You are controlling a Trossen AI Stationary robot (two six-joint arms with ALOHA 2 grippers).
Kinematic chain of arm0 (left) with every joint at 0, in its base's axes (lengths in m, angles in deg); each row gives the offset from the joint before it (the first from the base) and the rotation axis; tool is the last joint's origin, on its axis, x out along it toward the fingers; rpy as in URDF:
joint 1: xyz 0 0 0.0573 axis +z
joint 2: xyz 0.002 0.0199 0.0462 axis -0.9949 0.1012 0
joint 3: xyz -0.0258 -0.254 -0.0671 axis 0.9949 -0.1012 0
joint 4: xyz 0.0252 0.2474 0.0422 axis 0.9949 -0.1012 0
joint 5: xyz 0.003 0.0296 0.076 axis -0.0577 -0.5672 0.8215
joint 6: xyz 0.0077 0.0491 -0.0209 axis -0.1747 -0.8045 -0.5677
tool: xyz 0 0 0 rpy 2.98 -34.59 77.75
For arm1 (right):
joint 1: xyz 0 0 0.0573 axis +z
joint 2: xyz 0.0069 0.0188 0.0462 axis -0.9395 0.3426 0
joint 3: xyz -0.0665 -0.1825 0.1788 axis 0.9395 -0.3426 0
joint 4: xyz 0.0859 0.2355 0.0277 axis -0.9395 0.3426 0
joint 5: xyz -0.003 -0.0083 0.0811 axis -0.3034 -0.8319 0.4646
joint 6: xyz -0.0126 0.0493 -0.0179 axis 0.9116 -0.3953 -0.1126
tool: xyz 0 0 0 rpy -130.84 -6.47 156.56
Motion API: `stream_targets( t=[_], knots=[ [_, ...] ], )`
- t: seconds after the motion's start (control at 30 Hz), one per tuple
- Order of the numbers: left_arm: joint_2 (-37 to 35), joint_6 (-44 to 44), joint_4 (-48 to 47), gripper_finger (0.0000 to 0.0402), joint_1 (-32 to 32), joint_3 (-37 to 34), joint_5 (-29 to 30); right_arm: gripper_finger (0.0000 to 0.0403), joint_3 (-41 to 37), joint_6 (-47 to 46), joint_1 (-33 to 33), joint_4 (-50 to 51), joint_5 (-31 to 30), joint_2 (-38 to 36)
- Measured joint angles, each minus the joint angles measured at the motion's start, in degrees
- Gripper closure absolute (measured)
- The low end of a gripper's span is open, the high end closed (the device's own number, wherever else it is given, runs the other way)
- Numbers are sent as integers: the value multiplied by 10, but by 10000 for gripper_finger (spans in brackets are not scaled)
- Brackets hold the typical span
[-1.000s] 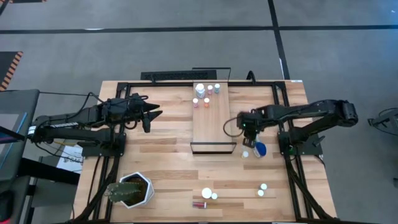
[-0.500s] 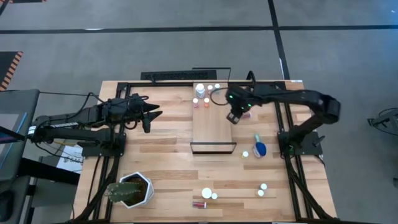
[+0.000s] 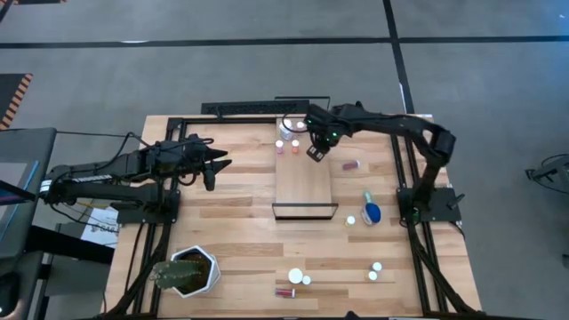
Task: Pick and place medicine bottles onto shelf by color
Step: Put the yellow pill bottle on the shelf
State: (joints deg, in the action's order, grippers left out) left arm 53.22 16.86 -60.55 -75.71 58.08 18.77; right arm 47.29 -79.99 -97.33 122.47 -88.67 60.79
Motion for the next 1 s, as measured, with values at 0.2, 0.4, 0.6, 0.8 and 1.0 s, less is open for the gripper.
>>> stream_targets(
  t=[0.2, 0.4, 0.6, 0.8, 1.0],
  knots=[
    [0, -3, 0, 252, 0, 0, 0, 269, 32, 23, -10, 0, 0, 42],
    [0, -4, 0, 252, 0, 0, 0, 268, 42, 28, -17, -26, 0, 48],
    [0, -6, 1, 252, 0, 0, 0, 268, 44, 19, -22, -42, 0, 55],
    [0, -9, 1, 252, 0, 0, 3, 255, 43, 24, -16, -56, 2, 59],
    [0, -9, 1, 252, 0, 0, 4, 232, 43, 28, -13, -71, 1, 59]
  ],
)
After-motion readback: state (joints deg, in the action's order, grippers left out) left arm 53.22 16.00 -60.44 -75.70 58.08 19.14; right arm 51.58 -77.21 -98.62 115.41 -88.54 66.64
